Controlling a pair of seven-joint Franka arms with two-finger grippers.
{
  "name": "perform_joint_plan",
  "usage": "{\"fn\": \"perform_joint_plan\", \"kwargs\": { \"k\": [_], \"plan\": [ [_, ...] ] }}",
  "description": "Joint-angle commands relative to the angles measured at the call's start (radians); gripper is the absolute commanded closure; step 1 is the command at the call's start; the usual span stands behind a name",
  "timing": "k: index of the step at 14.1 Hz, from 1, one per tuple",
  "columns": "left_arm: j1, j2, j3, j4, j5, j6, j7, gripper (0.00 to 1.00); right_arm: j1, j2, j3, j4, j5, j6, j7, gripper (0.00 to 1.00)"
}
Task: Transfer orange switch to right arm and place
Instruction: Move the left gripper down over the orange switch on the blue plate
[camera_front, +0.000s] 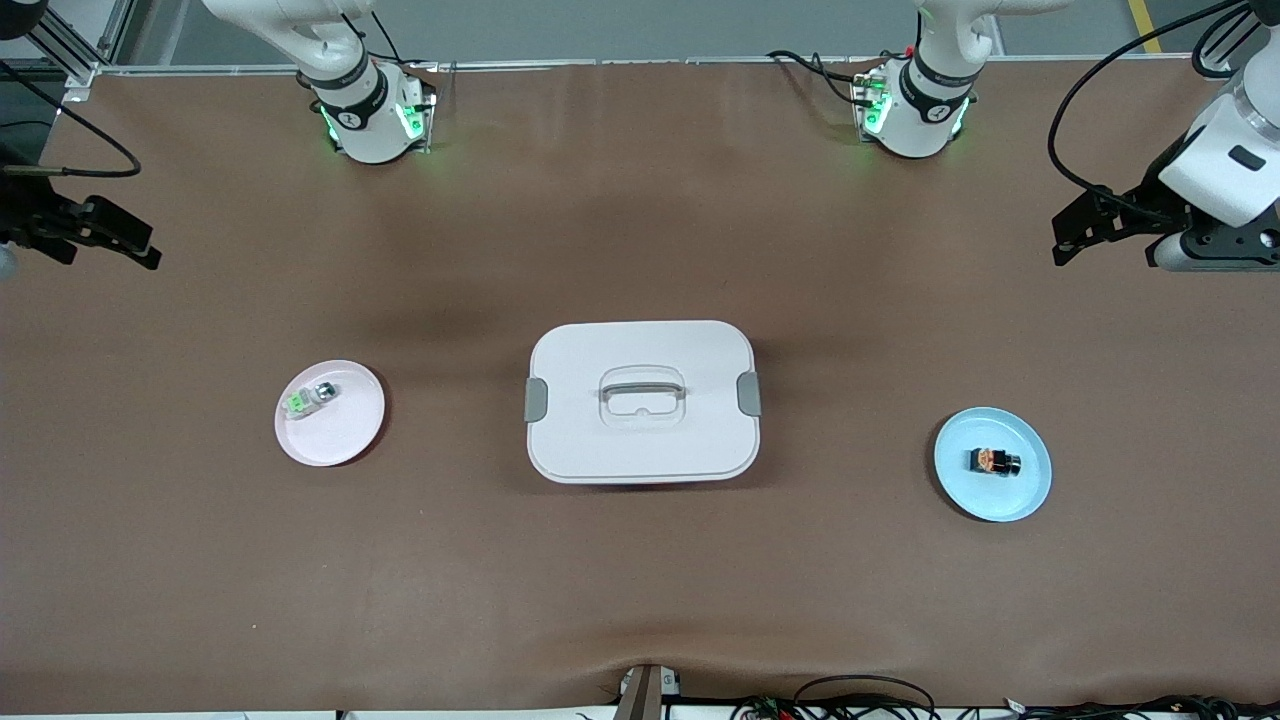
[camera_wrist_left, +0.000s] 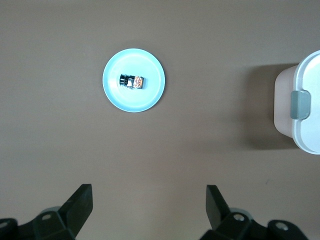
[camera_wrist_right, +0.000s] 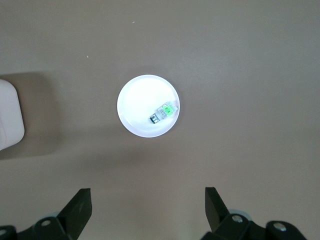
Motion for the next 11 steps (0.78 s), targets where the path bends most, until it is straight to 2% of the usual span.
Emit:
{"fn": "perform_joint_plan", "kwargs": {
  "k": [1, 5, 9, 11],
  "plan": [
    [0.002, 0.003, 0.001, 0.023, -0.006, -0.026, 0.018, 0.00, 0.004, -0.012, -0.007, 0.015, 0.001, -0.054, 0.011, 0.00],
    [0.014, 0.013, 0.015, 0.038, 0.003, -0.026, 0.020, 0.00, -0.017, -0.016, -0.016, 0.015, 0.015, -0.077, 0.000, 0.00],
    [0.047, 0.130, 0.015, 0.054, 0.003, -0.012, 0.099, 0.00, -0.011, -0.007, -0.014, 0.009, 0.021, -0.060, -0.003, 0.00],
    [0.049, 0.182, 0.016, 0.049, 0.005, 0.049, 0.107, 0.00, -0.002, -0.007, -0.008, 0.015, 0.021, -0.060, 0.001, 0.00]
  ]
}}
